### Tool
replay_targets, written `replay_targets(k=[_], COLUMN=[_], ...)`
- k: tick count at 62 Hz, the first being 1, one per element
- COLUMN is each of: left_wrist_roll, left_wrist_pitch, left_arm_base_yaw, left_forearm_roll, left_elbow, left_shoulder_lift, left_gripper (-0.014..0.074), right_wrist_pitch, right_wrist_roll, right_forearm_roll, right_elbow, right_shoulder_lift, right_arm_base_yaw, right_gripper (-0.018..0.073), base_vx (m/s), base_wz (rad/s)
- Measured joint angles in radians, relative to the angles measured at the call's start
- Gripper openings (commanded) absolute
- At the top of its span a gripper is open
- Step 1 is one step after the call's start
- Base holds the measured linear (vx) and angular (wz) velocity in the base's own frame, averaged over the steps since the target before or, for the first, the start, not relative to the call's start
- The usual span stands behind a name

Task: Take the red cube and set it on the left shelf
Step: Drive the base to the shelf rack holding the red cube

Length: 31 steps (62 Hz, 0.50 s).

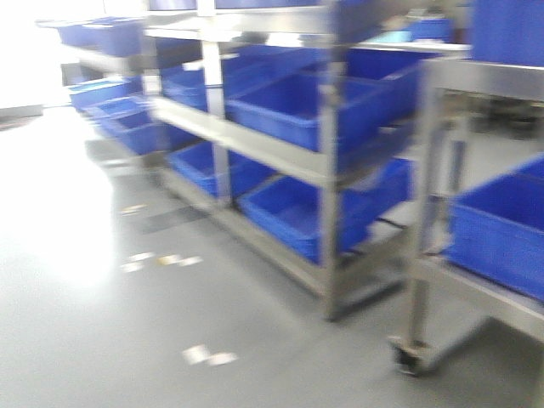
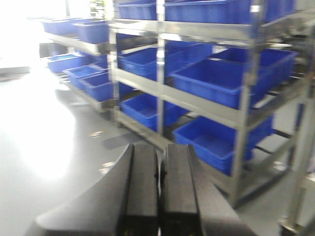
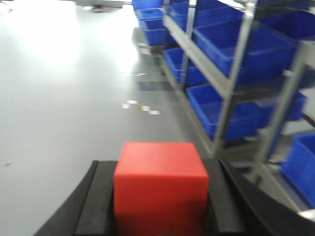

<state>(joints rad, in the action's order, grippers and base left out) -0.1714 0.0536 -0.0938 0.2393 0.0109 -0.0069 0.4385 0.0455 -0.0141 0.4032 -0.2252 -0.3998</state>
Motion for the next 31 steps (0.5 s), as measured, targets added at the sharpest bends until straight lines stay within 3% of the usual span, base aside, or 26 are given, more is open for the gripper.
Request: replay_targets(k=[31], left_wrist_roll=[0.0], left_wrist_pitch=[0.0], left_arm_base_yaw=[0.0], left_forearm_roll=[0.0], left_elbow=[0.0], left_shoulder_lift=[0.0], left_gripper=[0.0102], right_wrist_pitch=[0.0], right_wrist_roll=[0.0], right_forearm_roll=[0.0], right_elbow=[0.0], right_shoulder_lift=[0.0], right_arm_base_yaw=[0.0], right_gripper=[0.0058], base_vx=[-0.05], base_wz=[0.88])
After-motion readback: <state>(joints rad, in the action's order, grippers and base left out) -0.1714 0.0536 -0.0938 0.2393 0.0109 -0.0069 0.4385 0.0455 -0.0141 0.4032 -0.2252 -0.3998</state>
